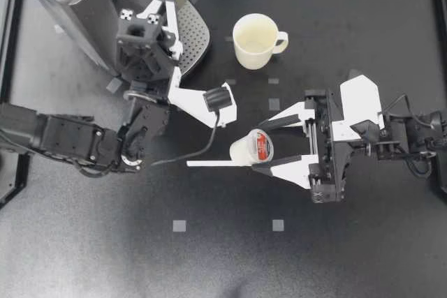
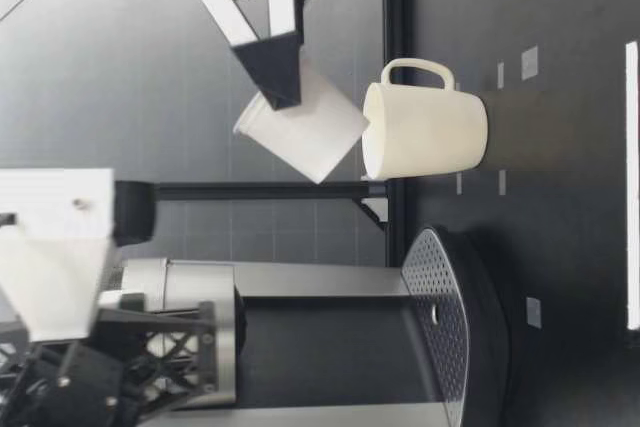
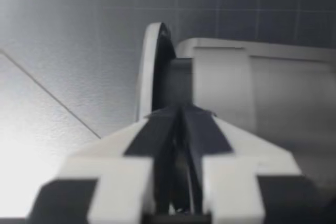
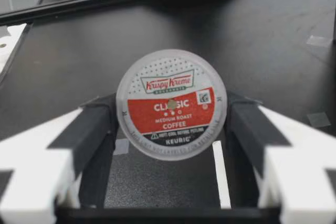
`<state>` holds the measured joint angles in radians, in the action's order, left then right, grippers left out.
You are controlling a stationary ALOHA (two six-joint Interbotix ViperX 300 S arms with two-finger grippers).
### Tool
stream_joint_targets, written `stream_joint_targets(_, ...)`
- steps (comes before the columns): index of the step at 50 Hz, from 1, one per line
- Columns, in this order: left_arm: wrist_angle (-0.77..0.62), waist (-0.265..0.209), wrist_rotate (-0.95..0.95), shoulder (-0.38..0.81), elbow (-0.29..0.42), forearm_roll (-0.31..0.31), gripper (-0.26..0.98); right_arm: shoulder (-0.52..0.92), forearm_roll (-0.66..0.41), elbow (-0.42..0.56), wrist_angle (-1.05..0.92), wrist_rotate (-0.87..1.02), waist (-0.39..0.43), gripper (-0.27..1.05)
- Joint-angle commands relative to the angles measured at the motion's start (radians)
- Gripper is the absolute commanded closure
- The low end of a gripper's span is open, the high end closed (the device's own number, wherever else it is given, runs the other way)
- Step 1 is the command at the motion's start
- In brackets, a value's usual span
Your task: Place the coffee capsule inside the capsule container, then place the cup onto the center of the cup tray.
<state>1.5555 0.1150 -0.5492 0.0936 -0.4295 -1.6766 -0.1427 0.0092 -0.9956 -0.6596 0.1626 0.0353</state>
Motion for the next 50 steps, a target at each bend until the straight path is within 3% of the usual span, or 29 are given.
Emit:
stream_joint_targets(1,0.008,-0.031,-0.005,-0.066,0.015,-0.034,0.55,-0.018,0.002,0.009,-0.003,0.000,-0.006,0.18)
stream_joint_targets(8,-0.003,-0.055,-0.008,-0.095,0.014,-0.035,0.55,-0.020,0.002,0.009,-0.003,0.000,-0.006,0.18)
stream_joint_targets(32,-0.012,-0.071,-0.043,-0.176,0.005,-0.083,0.55,-0.018,0.002,0.009,-0.003,0.006,-0.006,0.18)
stream_joint_targets(50,-0.034,-0.110,-0.175,-0.268,-0.054,-0.092,0.55,-0.018,0.002,0.009,-0.003,0.014,-0.006,0.18)
